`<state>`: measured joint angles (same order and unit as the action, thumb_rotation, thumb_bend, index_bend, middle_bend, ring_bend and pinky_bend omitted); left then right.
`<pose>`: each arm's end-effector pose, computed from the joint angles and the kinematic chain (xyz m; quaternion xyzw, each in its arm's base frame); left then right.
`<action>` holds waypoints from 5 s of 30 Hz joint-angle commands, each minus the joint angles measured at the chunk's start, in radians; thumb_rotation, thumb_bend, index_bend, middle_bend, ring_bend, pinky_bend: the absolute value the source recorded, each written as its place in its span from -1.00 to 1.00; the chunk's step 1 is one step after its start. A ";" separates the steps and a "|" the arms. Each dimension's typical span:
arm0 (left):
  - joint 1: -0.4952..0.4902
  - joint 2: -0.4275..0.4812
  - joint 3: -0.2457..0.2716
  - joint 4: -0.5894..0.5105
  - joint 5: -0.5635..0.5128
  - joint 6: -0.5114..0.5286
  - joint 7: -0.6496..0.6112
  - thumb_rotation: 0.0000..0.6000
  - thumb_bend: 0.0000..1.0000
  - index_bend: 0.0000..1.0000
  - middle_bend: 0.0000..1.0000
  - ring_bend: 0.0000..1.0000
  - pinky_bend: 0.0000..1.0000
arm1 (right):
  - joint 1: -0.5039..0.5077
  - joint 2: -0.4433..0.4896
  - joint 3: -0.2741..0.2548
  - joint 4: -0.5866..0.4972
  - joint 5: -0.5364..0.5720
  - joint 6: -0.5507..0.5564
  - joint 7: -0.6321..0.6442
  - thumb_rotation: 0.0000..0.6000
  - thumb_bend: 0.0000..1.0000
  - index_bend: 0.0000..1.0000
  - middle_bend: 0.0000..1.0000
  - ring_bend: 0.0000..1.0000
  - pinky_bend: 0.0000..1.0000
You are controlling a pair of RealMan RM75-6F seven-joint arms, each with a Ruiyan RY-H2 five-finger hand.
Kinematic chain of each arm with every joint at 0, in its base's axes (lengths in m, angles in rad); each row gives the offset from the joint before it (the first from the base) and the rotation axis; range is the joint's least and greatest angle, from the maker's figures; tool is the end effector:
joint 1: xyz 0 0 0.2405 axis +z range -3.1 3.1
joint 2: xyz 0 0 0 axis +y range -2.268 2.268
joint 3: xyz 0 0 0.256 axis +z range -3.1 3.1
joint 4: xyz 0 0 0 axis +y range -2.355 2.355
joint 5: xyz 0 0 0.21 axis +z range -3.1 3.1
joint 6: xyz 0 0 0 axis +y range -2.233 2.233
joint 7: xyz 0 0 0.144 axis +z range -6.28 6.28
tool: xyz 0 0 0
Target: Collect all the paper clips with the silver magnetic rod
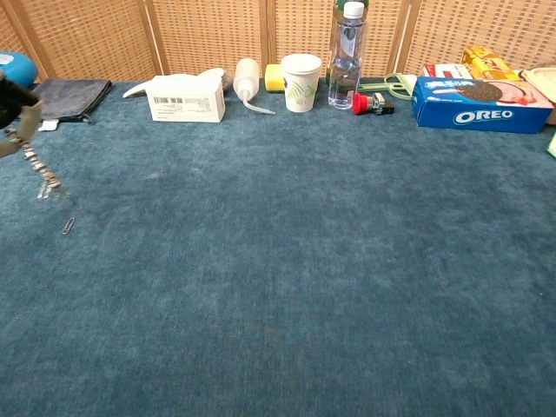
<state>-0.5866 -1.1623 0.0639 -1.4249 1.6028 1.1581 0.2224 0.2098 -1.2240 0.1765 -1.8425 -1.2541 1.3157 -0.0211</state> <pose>-0.2492 0.3033 0.1051 -0.8242 -0.1591 -0.2822 0.4644 -0.2506 -0.2313 0.1106 0.5146 -0.5209 0.4565 0.5054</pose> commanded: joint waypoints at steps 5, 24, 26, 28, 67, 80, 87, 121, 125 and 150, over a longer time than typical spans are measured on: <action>0.053 0.013 0.028 0.041 -0.019 0.004 -0.018 1.00 0.36 0.36 0.46 0.57 0.46 | 0.010 -0.017 -0.003 -0.002 0.002 -0.005 -0.018 1.00 0.02 -0.43 -0.35 -0.34 -0.22; 0.051 -0.081 0.000 0.182 -0.057 -0.084 -0.059 1.00 0.36 0.36 0.46 0.57 0.46 | 0.002 -0.012 -0.008 -0.018 0.011 0.019 -0.039 1.00 0.02 -0.43 -0.35 -0.33 -0.22; 0.044 -0.087 -0.007 0.185 -0.054 -0.087 -0.060 1.00 0.36 0.36 0.46 0.57 0.46 | -0.001 -0.008 -0.008 -0.019 0.013 0.023 -0.039 1.00 0.02 -0.43 -0.34 -0.32 -0.22; 0.034 -0.091 -0.017 0.186 -0.052 -0.091 -0.062 1.00 0.36 0.36 0.46 0.57 0.46 | -0.005 -0.004 -0.007 -0.020 0.015 0.029 -0.036 1.00 0.02 -0.42 -0.34 -0.32 -0.22; -0.010 -0.193 -0.020 0.253 -0.062 -0.192 -0.061 1.00 0.36 0.36 0.46 0.57 0.46 | -0.022 0.011 -0.006 -0.022 0.030 0.041 -0.022 1.00 0.02 -0.41 -0.33 -0.30 -0.21; -0.003 -0.165 -0.039 0.238 -0.071 -0.154 -0.070 1.00 0.36 0.36 0.46 0.57 0.46 | -0.020 0.012 -0.001 -0.021 0.034 0.041 -0.023 1.00 0.02 -0.41 -0.33 -0.30 -0.21; 0.018 -0.114 -0.042 0.189 -0.073 -0.113 -0.062 1.00 0.36 0.36 0.46 0.57 0.46 | -0.015 0.008 -0.001 -0.015 0.032 0.032 -0.014 1.00 0.02 -0.40 -0.33 -0.29 -0.21; 0.119 -0.046 -0.013 0.251 -0.179 -0.170 -0.058 1.00 0.36 0.36 0.46 0.57 0.46 | 0.007 -0.020 0.001 0.033 0.044 -0.005 0.008 1.00 0.02 -0.38 -0.31 -0.29 -0.21; 0.121 -0.056 -0.014 0.268 -0.181 -0.177 -0.062 1.00 0.36 0.36 0.46 0.57 0.46 | 0.009 -0.022 0.004 0.035 0.048 -0.007 0.005 1.00 0.02 -0.38 -0.30 -0.29 -0.21; 0.093 -0.112 -0.029 0.330 -0.192 -0.241 -0.050 1.00 0.36 0.36 0.46 0.57 0.46 | 0.002 -0.012 0.010 0.034 0.060 0.004 0.008 1.00 0.02 -0.37 -0.29 -0.28 -0.21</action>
<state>-0.4931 -1.2740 0.0356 -1.0952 1.4105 0.9165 0.1724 0.2121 -1.2361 0.1860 -1.8083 -1.1942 1.3193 -0.0134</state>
